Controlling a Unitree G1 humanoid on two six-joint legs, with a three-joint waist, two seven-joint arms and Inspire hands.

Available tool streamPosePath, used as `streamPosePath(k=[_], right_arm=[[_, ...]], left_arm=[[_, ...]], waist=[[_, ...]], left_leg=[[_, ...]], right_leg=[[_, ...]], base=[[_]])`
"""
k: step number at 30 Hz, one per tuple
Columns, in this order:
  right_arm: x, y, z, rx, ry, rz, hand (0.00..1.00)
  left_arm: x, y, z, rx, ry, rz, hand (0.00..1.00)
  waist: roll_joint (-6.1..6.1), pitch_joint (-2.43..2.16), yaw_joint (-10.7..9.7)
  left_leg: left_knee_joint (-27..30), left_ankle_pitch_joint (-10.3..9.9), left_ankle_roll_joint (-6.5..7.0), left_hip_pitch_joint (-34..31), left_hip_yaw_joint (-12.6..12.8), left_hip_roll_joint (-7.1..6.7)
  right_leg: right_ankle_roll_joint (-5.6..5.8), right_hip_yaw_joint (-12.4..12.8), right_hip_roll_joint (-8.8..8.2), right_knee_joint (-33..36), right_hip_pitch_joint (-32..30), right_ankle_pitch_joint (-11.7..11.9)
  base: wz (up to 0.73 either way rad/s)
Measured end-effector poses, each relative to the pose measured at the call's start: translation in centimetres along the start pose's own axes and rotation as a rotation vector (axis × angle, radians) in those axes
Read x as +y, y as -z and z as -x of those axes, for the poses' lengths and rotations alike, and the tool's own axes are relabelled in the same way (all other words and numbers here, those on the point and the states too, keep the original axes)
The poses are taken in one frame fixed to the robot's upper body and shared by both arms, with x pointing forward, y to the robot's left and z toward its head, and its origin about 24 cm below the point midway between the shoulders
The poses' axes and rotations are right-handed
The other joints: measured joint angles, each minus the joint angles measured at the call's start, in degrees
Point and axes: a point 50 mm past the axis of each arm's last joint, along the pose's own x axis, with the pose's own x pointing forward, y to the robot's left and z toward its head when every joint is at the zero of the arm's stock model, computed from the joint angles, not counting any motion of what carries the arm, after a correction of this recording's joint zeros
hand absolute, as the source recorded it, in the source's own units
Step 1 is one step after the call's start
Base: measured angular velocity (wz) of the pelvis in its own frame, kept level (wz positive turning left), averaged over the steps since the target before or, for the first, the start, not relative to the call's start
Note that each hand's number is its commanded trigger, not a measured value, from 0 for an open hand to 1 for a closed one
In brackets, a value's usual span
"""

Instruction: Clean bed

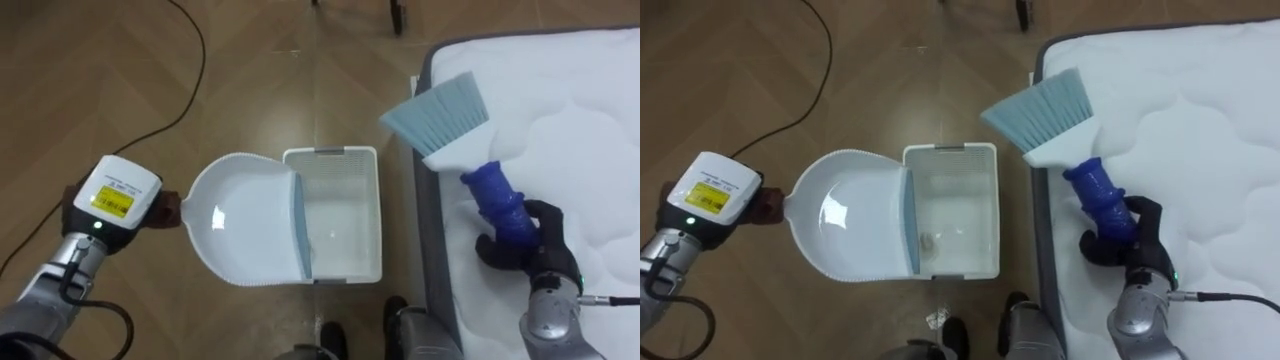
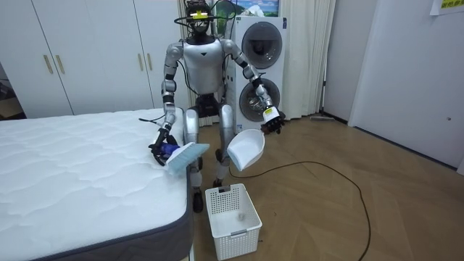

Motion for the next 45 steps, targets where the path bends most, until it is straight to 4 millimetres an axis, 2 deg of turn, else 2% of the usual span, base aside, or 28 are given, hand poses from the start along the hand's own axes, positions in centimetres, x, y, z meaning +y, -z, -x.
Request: streamPosePath(k=[11,14,17,18,19,20,21,24,29,32,33,34,35,36,37,38,39,40,41,43,44,45], right_arm=[[0.3,1.2,0.6,0.059,-0.009,-0.021,0.0],[0.2,1.6,0.9,0.071,-0.018,-0.019,0.0],[0.3,2.3,1.3,0.092,-0.033,-0.018,0.0],[0.2,2.5,1.4,0.102,-0.033,-0.027,0.0],[0.2,2.5,1.5,0.108,-0.032,-0.036,0.0],[0.2,2.5,1.5,0.11,-0.031,-0.043,0.0],[0.1,2.6,1.5,0.118,-0.027,-0.056,0.0],[-0.2,2.8,1.4,0.135,-0.022,-0.08,0.0],[-0.5,3.9,2.3,0.165,-0.05,-0.094,0.0],[-0.4,4.4,3.4,0.17,-0.072,-0.118,0.0],[-0.3,4.5,3.8,0.17,-0.082,-0.125,0.0],[-0.2,4.3,4.0,0.161,-0.088,-0.129,0.0],[-0.2,4.1,4.0,0.153,-0.093,-0.128,0.0],[0.0,3.7,3.8,0.141,-0.102,-0.125,0.0],[0.1,3.7,3.8,0.146,-0.103,-0.127,0.0],[0.1,3.8,3.9,0.155,-0.098,-0.13,0.0],[-0.1,4.0,3.9,0.17,-0.08,-0.138,0.0],[-0.4,4.1,3.7,0.179,-0.057,-0.145,0.0],[-0.4,4.1,3.6,0.185,-0.049,-0.148,0.0],[0.4,4.4,3.9,0.214,-0.052,-0.166,0.0],[0.7,4.3,4.0,0.214,-0.061,-0.166,0.0],[1.5,4.0,4.2,0.207,-0.086,-0.17,0.0]], left_arm=[[-0.3,0.2,0.4,0.008,-0.016,-0.005,1.0],[-0.5,0.1,0.9,0.023,-0.019,0.012,1.0],[-1.0,-0.7,1.5,0.052,-0.007,0.071,1.0],[-1.2,-1.2,1.6,0.077,-0.003,0.119,1.0],[-1.3,-1.5,2.0,0.104,-0.009,0.161,1.0],[-1.4,-1.7,2.2,0.122,-0.015,0.182,1.0],[-1.6,-2.2,2.7,0.156,-0.022,0.223,1.0],[-1.8,-3.4,3.2,0.19,-0.034,0.295,1.0],[-1.2,-5.3,3.3,0.195,-0.063,0.386,1.0],[-0.6,-6.2,3.5,0.185,-0.09,0.431,1.0],[-0.6,-6.5,3.8,0.19,-0.094,0.454,1.0],[-0.5,-6.5,4.1,0.201,-0.101,0.472,1.0],[-0.5,-6.4,4.2,0.207,-0.104,0.479,1.0],[-0.6,-6.0,4.2,0.227,-0.106,0.484,1.0],[-0.6,-5.9,4.1,0.249,-0.105,0.5,1.0],[-0.6,-6.0,4.0,0.257,-0.106,0.513,1.0],[-0.3,-6.4,3.8,0.267,-0.117,0.542,1.0],[0.1,-6.9,3.3,0.272,-0.132,0.573,1.0],[0.2,-7.1,3.2,0.277,-0.134,0.589,1.0],[0.2,-7.2,3.2,0.305,-0.133,0.633,1.0],[0.1,-7.0,3.2,0.316,-0.131,0.636,1.0],[-0.1,-6.7,3.4,0.349,-0.122,0.65,1.0]], waist=[[0.16,-0.13,0.6],[0.52,-0.43,1.1],[0.59,-0.61,3.0],[0.48,-0.71,4.2],[0.38,-0.97,5.2],[0.2,-1.13,5.4],[0.12,-1.48,5.4],[-0.72,-1.97,5.3],[-2.12,-2.49,5.2],[-2.95,-2.55,5.2],[-3.13,-2.63,5.2],[-3.18,-2.67,5.3],[-3.17,-2.68,5.3],[-3.13,-2.66,5.6],[-3.2,-2.61,6.1],[-3.2,-2.61,6.3],[-3.13,-2.63,6.7],[-2.78,-2.35,8.1],[-2.63,-2.25,8.8],[-3.17,-2.08,11.7],[-3.35,-2.0,12.4],[-3.7,-1.99,12.8]], left_leg=[[-0.4,0.0,0.02,3.7,-0.6,0.08],[-1.1,-0.1,0.11,5.6,-0.1,0.65],[-3.0,-0.3,0.3,9.0,1.8,1.7],[-4.0,-0.3,0.3,10.7,3.1,2.38],[-5.0,-0.3,0.25,12.2,4.2,2.88],[-5.6,-0.3,0.26,13.0,4.7,2.96],[-6.7,-0.3,0.21,14.5,5.3,3.13],[-8.7,-0.2,0.16,17.4,6.8,3.43],[-10.9,-0.6,-0.04,21.5,9.9,5.26],[-11.8,-1.9,-0.32,24.6,14.3,6.81],[-12.5,-2.2,-0.34,26.0,16.5,7.31],[-13.7,-2.3,-0.34,27.0,19.5,7.98],[-14.1,-2.3,-0.33,27.2,21.0,8.37],[-15.1,-2.3,-0.29,27.1,24.8,9.53],[-15.8,-2.3,-0.24,27.9,29.4,10.35],[-16.3,-2.3,-0.24,28.5,31.2,10.48],[-17.6,-2.3,-0.24,29.7,34.6,10.46],[-18.3,-2.3,-0.15,30.5,38.6,10.32],[-18.5,-2.3,-0.14,30.9,41.5,10.32],[-19.3,-2.3,-0.14,32.2,53.3,10.3],[-19.3,-2.3,-0.16,32.5,55.3,10.3],[-19.5,-2.3,-0.19,32.3,57.4,10.43]], right_leg=[[0.02,-0.6,0.27,-1.7,4.4,0.0],[0.09,0.1,1.11,-3.1,6.2,0.3],[-0.07,1.9,2.68,-4.9,8.7,1.1],[-0.07,3.3,3.69,-6.1,9.8,1.8],[-0.17,4.3,4.42,-6.9,10.8,2.2],[-0.17,5.0,4.73,-7.3,11.2,2.3],[-0.15,5.6,5.1,-8.0,12.2,2.4],[-0.05,7.1,5.9,-9.3,14.0,2.5],[-0.07,9.4,8.43,-13.8,17.3,4.3],[-0.21,12.0,10.66,-15.7,19.3,5.6],[-0.37,12.7,11.47,-16.6,20.1,6.2],[-0.58,13.4,12.45,-18.0,20.6,8.0],[-0.74,13.4,12.91,-19.5,20.8,9.1],[-1.29,10.0,13.17,-22.6,21.4,11.6],[-1.12,3.5,11.83,-18.9,21.3,8.9],[-1.35,0.8,10.68,-15.4,21.5,6.3],[-1.34,-2.3,8.67,-9.3,22.5,1.8],[-1.07,-2.6,6.54,-6.3,23.9,-1.5],[-0.58,-2.7,5.37,-5.1,24.9,-2.2],[1.69,-5.4,0.07,-3.6,29.4,-3.9],[2.19,-6.4,-0.98,-3.9,30.5,-4.3],[2.98,-7.3,-2.73,-5.8,32.8,-4.6]], base=[[0.0],[-0.17],[-0.43],[-0.61],[-0.65],[-0.51],[-0.38],[-0.32],[-0.43],[-0.83],[-1.16],[-1.25],[-1.4],[-1.36],[-1.27],[-1.06],[-1.02],[-1.12],[-1.33],[-1.57],[-1.59],[-1.33]])
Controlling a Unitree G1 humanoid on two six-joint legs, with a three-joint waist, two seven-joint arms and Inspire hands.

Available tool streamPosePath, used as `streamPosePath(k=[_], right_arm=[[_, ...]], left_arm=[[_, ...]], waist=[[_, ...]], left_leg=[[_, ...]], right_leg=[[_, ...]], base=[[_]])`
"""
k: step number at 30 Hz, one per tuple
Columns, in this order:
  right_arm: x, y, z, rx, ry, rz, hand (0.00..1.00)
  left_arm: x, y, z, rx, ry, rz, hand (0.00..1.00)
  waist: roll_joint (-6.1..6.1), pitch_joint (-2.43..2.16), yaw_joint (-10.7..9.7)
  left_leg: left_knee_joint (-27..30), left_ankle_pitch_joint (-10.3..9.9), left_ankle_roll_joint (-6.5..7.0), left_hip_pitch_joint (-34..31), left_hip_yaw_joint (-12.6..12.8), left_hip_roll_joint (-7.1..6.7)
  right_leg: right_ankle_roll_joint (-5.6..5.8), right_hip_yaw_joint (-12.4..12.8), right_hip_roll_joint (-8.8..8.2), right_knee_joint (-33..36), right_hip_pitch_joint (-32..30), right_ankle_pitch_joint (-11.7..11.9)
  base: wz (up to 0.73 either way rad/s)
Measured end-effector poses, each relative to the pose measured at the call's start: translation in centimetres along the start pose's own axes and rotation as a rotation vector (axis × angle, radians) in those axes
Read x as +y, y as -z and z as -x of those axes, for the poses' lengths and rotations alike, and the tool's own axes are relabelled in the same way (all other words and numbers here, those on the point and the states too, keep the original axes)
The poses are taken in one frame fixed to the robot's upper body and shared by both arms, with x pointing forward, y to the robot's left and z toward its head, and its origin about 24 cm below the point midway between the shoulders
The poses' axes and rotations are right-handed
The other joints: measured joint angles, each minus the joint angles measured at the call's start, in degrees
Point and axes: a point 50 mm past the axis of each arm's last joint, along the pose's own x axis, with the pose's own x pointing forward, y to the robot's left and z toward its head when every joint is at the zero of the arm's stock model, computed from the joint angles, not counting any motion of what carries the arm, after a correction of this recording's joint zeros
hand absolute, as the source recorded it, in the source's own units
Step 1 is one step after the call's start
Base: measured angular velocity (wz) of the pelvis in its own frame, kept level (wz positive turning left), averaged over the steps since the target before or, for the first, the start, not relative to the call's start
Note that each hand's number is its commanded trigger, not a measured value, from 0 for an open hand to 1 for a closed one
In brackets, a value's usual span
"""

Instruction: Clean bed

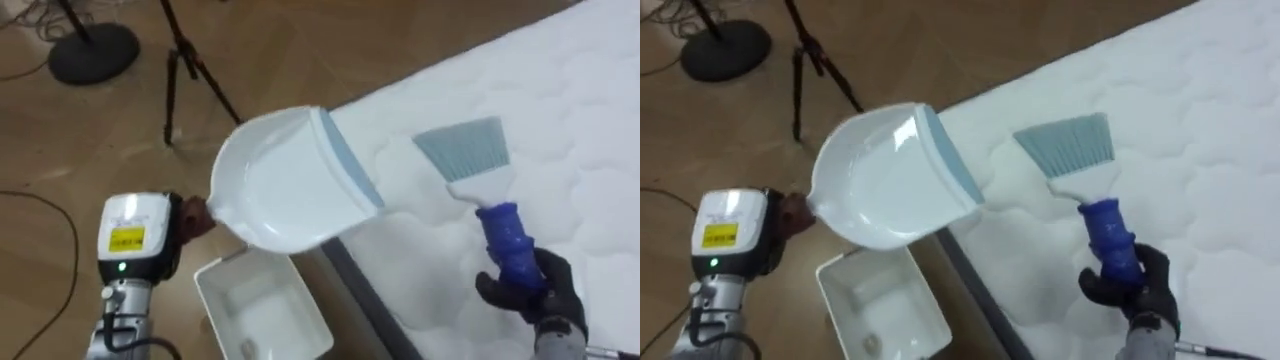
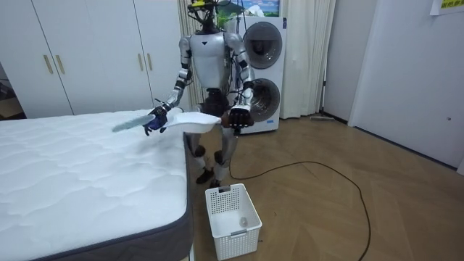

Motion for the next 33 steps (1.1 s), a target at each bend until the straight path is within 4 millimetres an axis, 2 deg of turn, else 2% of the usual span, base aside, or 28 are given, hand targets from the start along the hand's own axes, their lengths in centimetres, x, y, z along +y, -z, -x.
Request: streamPosePath(k=[1,2,3,4,5,6,7,9,10,13,14,16,17,18,19,20,21,22,23,24,25,26,27,29,30,31,33], right_arm=[[0.6,-0.2,0.1,-0.008,-0.026,0.004,0.0],[0.8,-0.3,0.1,-0.01,-0.036,0.004,0.0],[1.3,-0.6,0.0,-0.015,-0.055,0.004,0.0],[1.5,-0.6,0.1,-0.017,-0.067,0.007,0.0],[1.5,-0.6,0.1,-0.019,-0.068,0.008,0.0],[1.5,-0.6,0.1,-0.018,-0.069,0.008,0.0],[1.5,-0.6,0.1,-0.017,-0.071,0.008,0.0],[1.6,-0.6,0.2,-0.025,-0.084,0.005,0.0],[1.6,-0.7,0.1,-0.033,-0.096,0.001,0.0],[1.3,-0.8,0.0,-0.046,-0.105,-0.003,0.0],[1.3,-0.8,0.0,-0.046,-0.105,-0.003,0.0],[1.1,-0.8,-0.1,-0.052,-0.104,0.005,0.0],[1.0,-0.9,-0.1,-0.055,-0.103,0.009,0.0],[0.9,-1.0,-0.2,-0.062,-0.104,0.01,0.0],[1.0,-1.1,-0.2,-0.066,-0.111,0.009,0.0],[1.0,-1.1,-0.1,-0.071,-0.119,0.011,0.0],[1.1,-1.2,-0.1,-0.08,-0.13,0.017,0.0],[1.1,-1.2,-0.1,-0.086,-0.139,0.016,0.0],[1.1,-1.2,-0.1,-0.085,-0.143,0.016,0.0],[1.0,-1.0,-0.1,-0.079,-0.152,0.019,0.0],[0.9,-0.8,0.0,-0.074,-0.165,0.024,0.0],[0.9,-0.7,0.2,-0.071,-0.172,0.025,0.0],[0.9,-0.3,0.4,-0.062,-0.184,0.025,0.0],[1.0,0.2,1.0,-0.051,-0.195,0.02,0.0],[1.1,0.5,1.2,-0.045,-0.201,0.018,0.0],[1.0,0.7,1.4,-0.036,-0.2,0.015,0.0],[0.9,0.9,1.5,-0.029,-0.197,0.01,0.0]], left_arm=[[0.0,0.3,0.0,0.03,-0.002,0.016,1.0],[0.0,0.3,-0.1,0.042,-0.004,0.026,1.0],[0.1,0.4,-0.2,0.063,-0.004,0.049,1.0],[-0.1,0.2,-0.1,0.081,0.011,0.073,1.0],[-0.2,0.0,-0.1,0.088,0.019,0.086,1.0],[-0.4,-0.2,-0.1,0.097,0.032,0.105,1.0],[-0.6,-0.5,0.0,0.112,0.045,0.131,1.0],[-0.9,-0.8,0.1,0.142,0.065,0.179,1.0],[-1.1,-1.1,0.2,0.151,0.08,0.199,1.0],[-1.5,-1.8,0.3,0.133,0.131,0.222,1.0],[-1.5,-1.9,0.4,0.128,0.14,0.223,1.0],[-1.6,-2.3,0.4,0.112,0.164,0.227,1.0],[-1.7,-2.4,0.4,0.106,0.168,0.229,1.0],[-1.7,-2.7,0.5,0.094,0.174,0.234,1.0],[-1.9,-2.7,0.8,0.1,0.188,0.242,1.0],[-2.1,-2.7,1.1,0.111,0.199,0.249,1.0],[-2.4,-2.6,1.8,0.135,0.221,0.265,1.0],[-2.7,-2.4,2.5,0.162,0.246,0.289,1.0],[-2.8,-2.4,2.8,0.171,0.256,0.299,1.0],[-3.0,-2.4,3.3,0.182,0.275,0.317,1.0],[-3.1,-2.5,3.8,0.184,0.288,0.327,1.0],[-3.1,-2.5,3.9,0.183,0.29,0.329,1.0],[-3.1,-2.6,3.9,0.176,0.292,0.336,0.97],[-2.9,-2.7,3.7,0.174,0.285,0.353,0.19],[-2.8,-2.8,3.6,0.172,0.278,0.366,0.0],[-2.7,-3.0,3.5,0.163,0.274,0.378,0.0],[-2.7,-3.1,3.5,0.158,0.273,0.396,0.0]], waist=[[-0.3,-0.07,-0.1],[-0.5,-0.15,-0.1],[-1.02,-0.02,-0.4],[-1.38,-0.08,-1.1],[-1.35,-0.08,-1.4],[-1.19,-0.1,-1.9],[-0.85,-0.09,-2.8],[-0.67,-0.21,-3.9],[-0.78,-0.26,-5.0],[-0.84,-0.3,-7.8],[-0.8,-0.32,-8.1],[-0.63,-0.43,-8.6],[-0.56,-0.51,-8.6],[-0.45,-0.61,-8.3],[-0.42,-0.63,-7.4],[-0.41,-0.66,-6.9],[-0.07,-0.88,-6.2],[0.4,-1.17,-6.1],[0.57,-1.28,-6.1],[0.89,-1.5,-6.2],[1.06,-1.62,-6.1],[1.07,-1.64,-6.1],[1.01,-1.61,-6.1],[0.81,-1.52,-6.1],[0.63,-1.38,-6.4],[0.59,-1.37,-6.5],[0.57,-1.35,-6.8]], left_leg=[[0.2,0.0,-0.08,-0.8,0.5,0.12],[0.4,-0.1,-0.13,-1.5,-0.1,0.16],[1.5,0.0,-0.06,-3.0,-2.5,0.19],[3.0,0.2,0.29,-4.3,-5.2,0.25],[3.9,0.3,0.42,-5.0,-7.0,0.48],[5.5,0.7,0.43,-6.1,-11.1,0.91],[7.2,0.9,0.15,-7.1,-15.2,1.75],[7.9,1.9,-0.69,-7.9,-20.4,2.49],[8.0,2.5,-1.21,-8.2,-21.8,3.25],[8.3,4.1,-2.25,-8.6,-21.8,5.29],[8.4,4.3,-2.4,-8.6,-21.7,5.68],[8.6,5.1,-3.29,-8.5,-21.7,7.06],[8.6,5.2,-3.51,-8.4,-21.7,7.34],[8.7,5.6,-4.03,-8.3,-23.4,7.5],[8.2,6.1,-4.93,-7.8,-28.6,6.62],[7.7,6.3,-5.68,-7.2,-31.9,6.0],[6.7,6.5,-7.35,-6.0,-38.4,4.75],[5.9,6.2,-8.73,-4.9,-43.5,4.23],[5.6,5.9,-9.14,-4.2,-45.5,3.94],[4.9,5.5,-10.04,-2.8,-49.4,3.57],[3.7,5.1,-10.74,-1.2,-51.4,3.42],[3.2,4.9,-10.95,-0.4,-51.9,3.35],[1.9,4.7,-11.24,1.0,-52.7,3.25],[0.3,4.6,-11.4,2.6,-52.6,3.18],[-0.5,4.5,-11.43,3.5,-52.2,3.11],[-1.0,4.3,-11.39,4.0,-51.4,3.11],[-1.0,3.9,-11.26,4.3,-51.2,3.03]], right_leg=[[0.6,-0.8,-1.4,-2.9,2.0,0.3],[1.08,-0.9,-1.83,-4.6,2.5,0.5],[2.65,-0.8,-2.32,-8.7,3.6,1.6],[4.19,-0.8,-2.21,-12.5,4.3,2.0],[4.76,-1.0,-2.08,-13.7,4.5,1.9],[6.11,-0.8,-1.72,-14.9,4.4,1.9],[6.67,-0.4,-0.79,-15.5,4.3,2.3],[5.37,0.4,0.86,-15.7,4.0,3.0],[4.49,0.7,1.83,-15.9,3.7,3.2],[2.93,1.1,3.95,-17.0,3.4,3.5],[2.53,1.1,4.23,-17.1,3.3,3.8],[1.02,2.4,5.43,-17.1,2.5,4.2],[0.75,2.8,5.83,-17.0,2.2,4.3],[0.22,3.7,6.04,-16.8,1.6,4.5],[-0.38,6.4,6.82,-16.6,1.4,4.8],[-0.63,7.8,7.25,-16.6,1.4,4.9],[-1.08,10.9,8.53,-16.7,1.5,5.2],[-1.4,13.7,9.62,-16.7,1.6,5.4],[-1.52,14.9,10.09,-16.8,1.7,5.5],[-1.65,17.4,11.08,-16.7,1.9,5.5],[-1.8,19.9,11.99,-16.7,1.9,5.6],[-1.83,21.0,12.37,-16.6,1.9,5.6],[-1.85,23.3,13.15,-16.6,1.9,5.7],[-1.88,25.9,13.94,-16.2,1.8,5.7],[-1.89,26.9,14.16,-15.6,1.6,5.7],[-1.88,27.9,14.38,-15.6,1.5,5.8],[-1.75,29.1,14.65,-15.6,1.1,5.7]], base=[[-1.2],[-0.99],[-0.88],[-0.81],[-0.75],[-0.7],[-0.67],[-0.55],[-0.41],[-0.19],[-0.31],[-0.39],[-0.52],[-0.83],[-1.02],[-1.36],[-1.39],[-1.32],[-1.13],[-1.11],[-1.07],[-1.02],[-0.83],[-0.75],[-0.59],[-0.52],[-0.35]])
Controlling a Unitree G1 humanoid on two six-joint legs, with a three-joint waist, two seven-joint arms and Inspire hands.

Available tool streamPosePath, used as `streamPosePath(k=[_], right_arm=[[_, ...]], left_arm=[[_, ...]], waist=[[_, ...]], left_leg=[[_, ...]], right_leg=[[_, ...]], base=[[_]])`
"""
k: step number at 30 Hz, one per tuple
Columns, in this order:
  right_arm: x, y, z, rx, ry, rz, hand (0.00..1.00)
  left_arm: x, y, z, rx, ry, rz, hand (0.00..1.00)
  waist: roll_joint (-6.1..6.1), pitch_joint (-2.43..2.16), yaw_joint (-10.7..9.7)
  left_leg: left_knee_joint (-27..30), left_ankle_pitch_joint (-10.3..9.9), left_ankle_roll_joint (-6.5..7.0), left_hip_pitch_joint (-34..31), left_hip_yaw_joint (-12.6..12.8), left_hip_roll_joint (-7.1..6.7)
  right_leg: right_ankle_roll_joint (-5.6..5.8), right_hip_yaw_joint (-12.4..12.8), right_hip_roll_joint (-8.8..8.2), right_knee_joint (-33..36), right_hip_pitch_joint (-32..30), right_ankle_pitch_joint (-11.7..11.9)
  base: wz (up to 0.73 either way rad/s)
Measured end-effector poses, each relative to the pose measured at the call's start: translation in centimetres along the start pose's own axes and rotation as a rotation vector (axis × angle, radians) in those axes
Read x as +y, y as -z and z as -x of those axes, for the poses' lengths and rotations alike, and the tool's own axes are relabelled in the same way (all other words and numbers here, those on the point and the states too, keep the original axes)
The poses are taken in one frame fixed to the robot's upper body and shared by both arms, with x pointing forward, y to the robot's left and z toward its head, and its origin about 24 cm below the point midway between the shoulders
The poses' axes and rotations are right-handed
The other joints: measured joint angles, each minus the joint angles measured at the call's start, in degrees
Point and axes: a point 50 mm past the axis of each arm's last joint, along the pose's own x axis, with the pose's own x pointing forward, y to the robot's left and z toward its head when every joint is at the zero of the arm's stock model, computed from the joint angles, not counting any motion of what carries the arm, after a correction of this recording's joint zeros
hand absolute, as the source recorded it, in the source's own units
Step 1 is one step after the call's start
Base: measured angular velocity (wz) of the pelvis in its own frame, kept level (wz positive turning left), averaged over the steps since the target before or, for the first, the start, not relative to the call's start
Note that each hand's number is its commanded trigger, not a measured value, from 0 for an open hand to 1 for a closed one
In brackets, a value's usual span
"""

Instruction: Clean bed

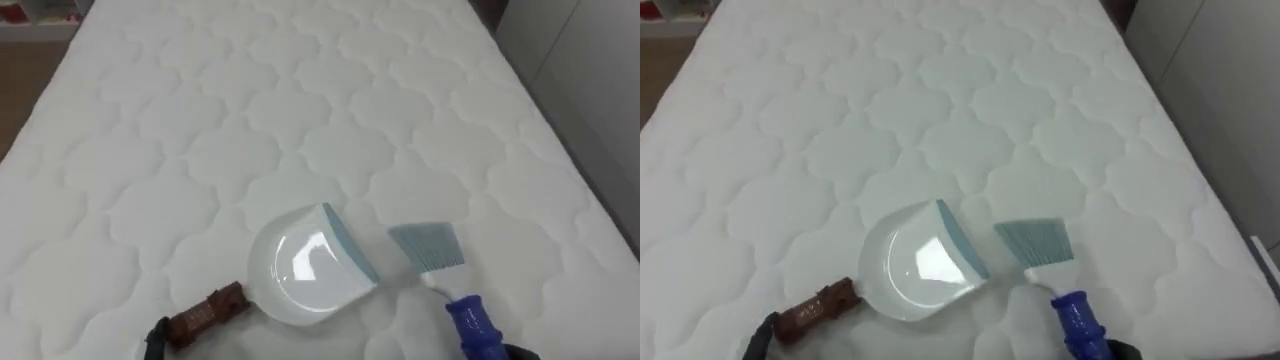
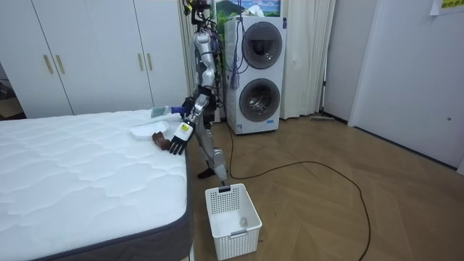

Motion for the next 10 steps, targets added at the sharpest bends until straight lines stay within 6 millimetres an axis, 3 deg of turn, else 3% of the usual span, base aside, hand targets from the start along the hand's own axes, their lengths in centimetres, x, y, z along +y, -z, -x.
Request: streamPosePath(k=[4,10], right_arm=[[0.1,2.3,0.4,0.11,-0.032,0.042,0.0],[-0.2,2.9,0.5,0.142,-0.042,0.049,0.0]], left_arm=[[-0.7,1.3,0.5,0.062,0.044,0.065,0.0],[-0.2,2.1,0.6,0.1,0.061,0.14,0.0]], waist=[[0.74,-0.21,0.2],[0.91,-0.28,0.0]], left_leg=[[-0.6,-0.2,0.01,1.6,-0.1,0.09],[-0.6,-0.3,0.04,1.9,0.0,0.1]], right_leg=[[0.04,-0.2,0.04,-1.2,2.0,0.3],[0.05,-0.5,0.07,-0.5,2.0,0.3]], base=[[0.01],[-0.03]])
